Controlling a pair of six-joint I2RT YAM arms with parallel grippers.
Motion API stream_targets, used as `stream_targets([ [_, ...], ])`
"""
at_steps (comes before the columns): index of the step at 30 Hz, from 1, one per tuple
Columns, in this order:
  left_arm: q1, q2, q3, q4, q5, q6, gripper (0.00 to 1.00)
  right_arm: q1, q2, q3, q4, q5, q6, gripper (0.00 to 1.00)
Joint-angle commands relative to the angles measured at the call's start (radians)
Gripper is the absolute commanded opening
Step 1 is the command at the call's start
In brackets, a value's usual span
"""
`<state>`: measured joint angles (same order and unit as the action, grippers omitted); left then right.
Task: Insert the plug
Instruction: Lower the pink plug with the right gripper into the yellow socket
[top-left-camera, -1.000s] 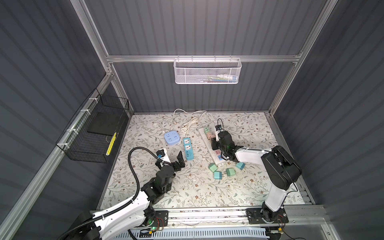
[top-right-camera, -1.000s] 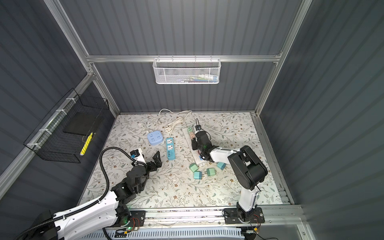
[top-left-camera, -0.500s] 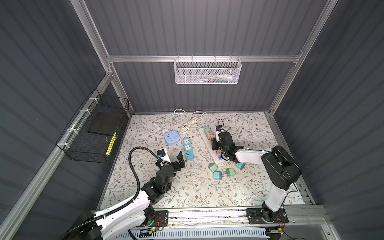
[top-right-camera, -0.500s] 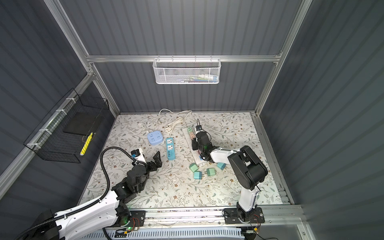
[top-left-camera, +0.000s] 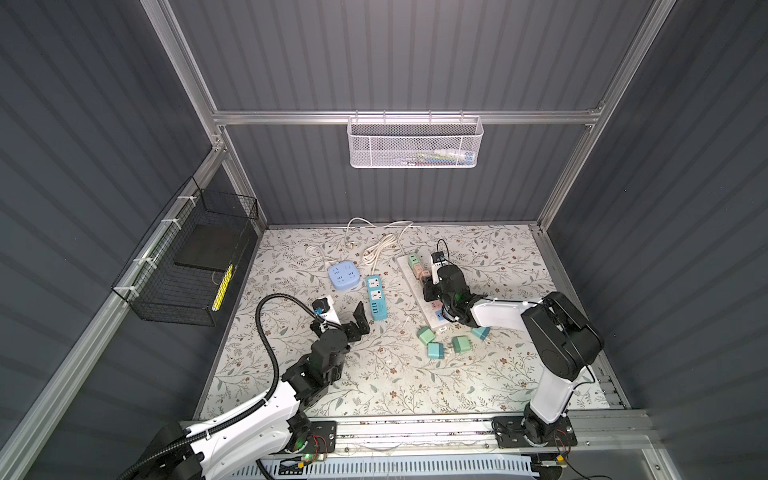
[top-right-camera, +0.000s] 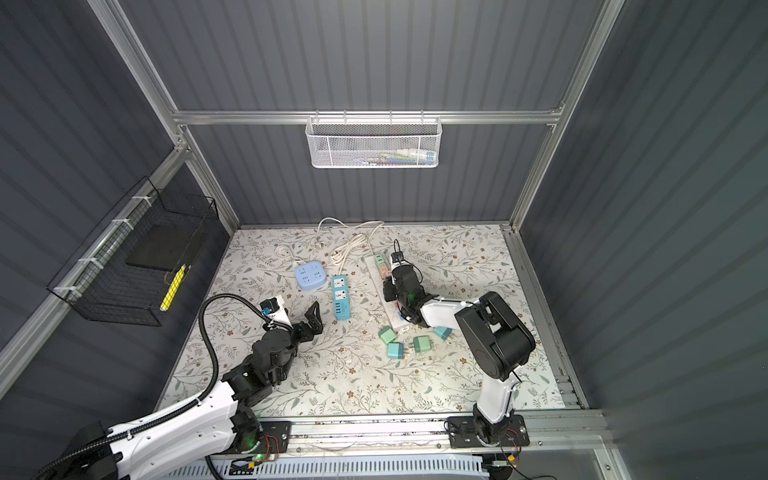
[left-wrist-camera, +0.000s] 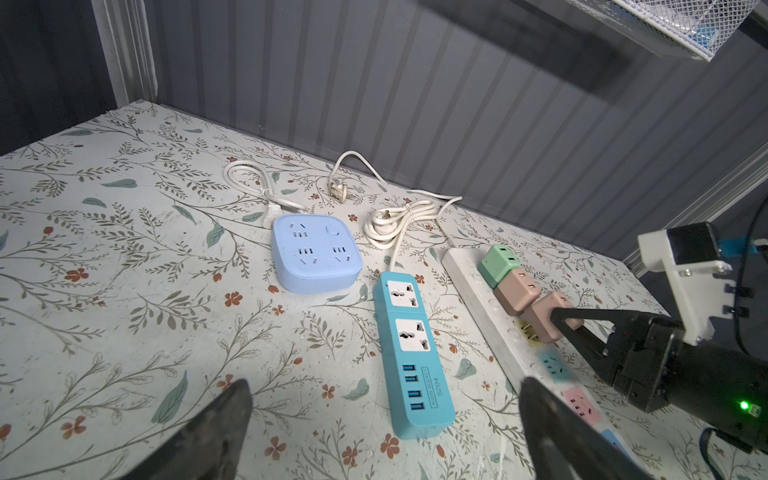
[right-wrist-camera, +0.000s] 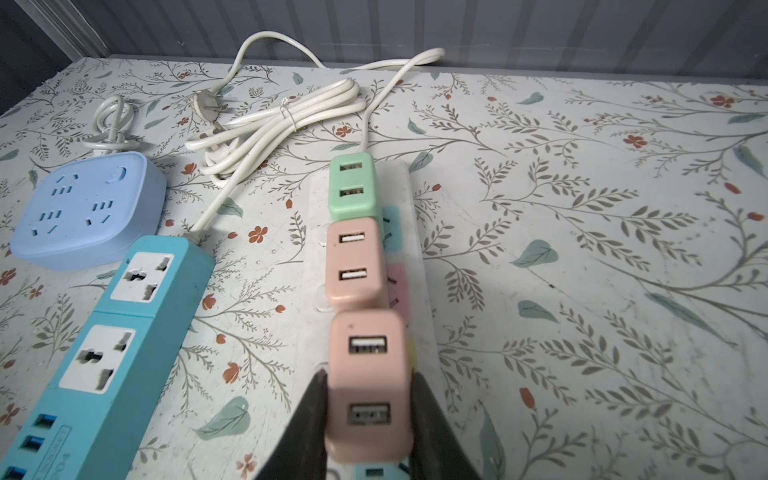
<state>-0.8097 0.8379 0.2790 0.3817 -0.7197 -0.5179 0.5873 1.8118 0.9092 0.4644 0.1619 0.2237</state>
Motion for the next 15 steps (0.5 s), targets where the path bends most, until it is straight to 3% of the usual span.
stream_targets([
  [1,0.008,-0.007,-0.009,0.01,0.006,-0.005,1.0,0.012,-0.004,-0.017,-0.082,0.009,-0.017,0.22],
  [15,0.017,-0.025,-0.019,0.006,0.014,-0.007,1.0,-0.005,-0.02,-0.014,-0.117,0.04,-0.032,0.22],
])
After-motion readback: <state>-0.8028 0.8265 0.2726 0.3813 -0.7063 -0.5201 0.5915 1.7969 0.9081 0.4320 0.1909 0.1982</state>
